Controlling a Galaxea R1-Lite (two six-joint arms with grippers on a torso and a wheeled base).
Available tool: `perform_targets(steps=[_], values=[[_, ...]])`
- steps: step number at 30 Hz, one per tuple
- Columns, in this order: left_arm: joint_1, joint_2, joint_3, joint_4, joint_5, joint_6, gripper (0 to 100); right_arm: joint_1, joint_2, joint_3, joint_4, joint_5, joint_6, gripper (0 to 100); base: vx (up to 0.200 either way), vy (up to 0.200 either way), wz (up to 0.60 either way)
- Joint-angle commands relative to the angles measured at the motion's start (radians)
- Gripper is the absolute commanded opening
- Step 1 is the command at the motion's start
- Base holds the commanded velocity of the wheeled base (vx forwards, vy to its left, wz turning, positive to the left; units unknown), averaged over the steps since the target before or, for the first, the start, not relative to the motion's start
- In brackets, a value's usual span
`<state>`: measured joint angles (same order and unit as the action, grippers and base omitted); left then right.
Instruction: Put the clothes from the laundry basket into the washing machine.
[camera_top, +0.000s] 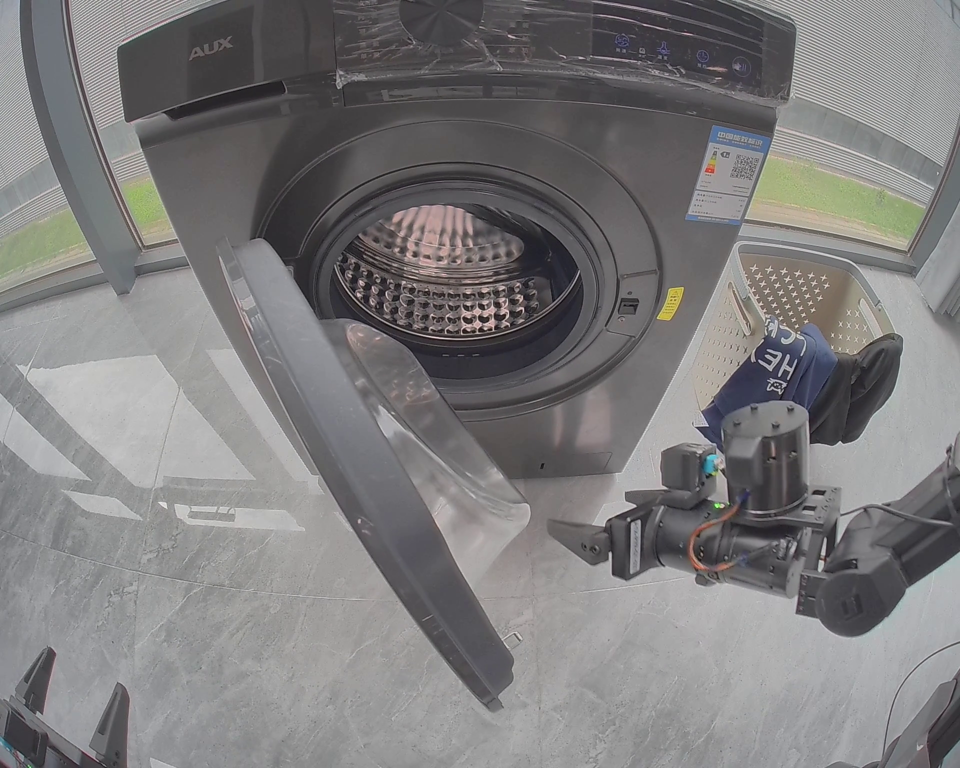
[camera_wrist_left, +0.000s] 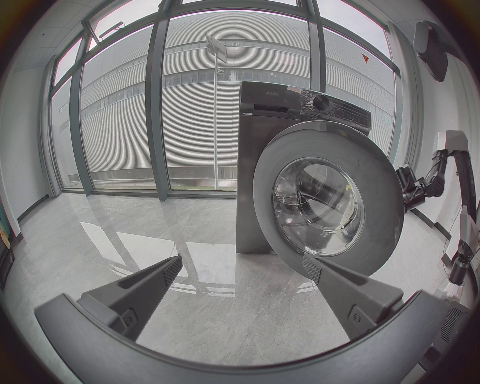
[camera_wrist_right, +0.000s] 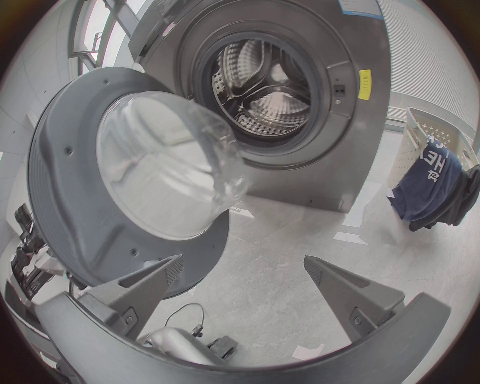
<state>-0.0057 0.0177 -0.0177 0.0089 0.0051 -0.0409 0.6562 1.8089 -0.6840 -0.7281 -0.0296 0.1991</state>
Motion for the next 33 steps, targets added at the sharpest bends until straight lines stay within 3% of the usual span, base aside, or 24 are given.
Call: perform_targets(steps=[1, 7, 18, 25, 33], values=[[0.000, -0.010, 0.013, 0.000, 0.001, -0.001, 100, -0.064, 0.162, -0.160, 0.013, -0.001, -0.003, 100, 0.000, 0.000, 0.00], [0.000, -0.010, 0.013, 0.000, 0.001, -0.001, 100, -0.090, 0.221, -0.261, 0.029, 0.000, -0.004, 100, 0.000, 0.000, 0.00], [0.000, -0.010, 0.013, 0.000, 0.001, -0.001, 100, 0.003, 0.214, -0.238, 0.027, -0.009, -0.001, 100, 0.000, 0.000, 0.00], [0.000, -0.010, 0.013, 0.000, -0.001, -0.001, 100, 0.005, 0.217, -0.241, 0.024, -0.021, 0.000, 100, 0.000, 0.000, 0.00], [0.000, -0.010, 0.013, 0.000, -0.001, 0.001, 100, 0.025, 0.285, -0.310, 0.024, -0.043, -0.001, 100, -0.075, 0.000, 0.00]])
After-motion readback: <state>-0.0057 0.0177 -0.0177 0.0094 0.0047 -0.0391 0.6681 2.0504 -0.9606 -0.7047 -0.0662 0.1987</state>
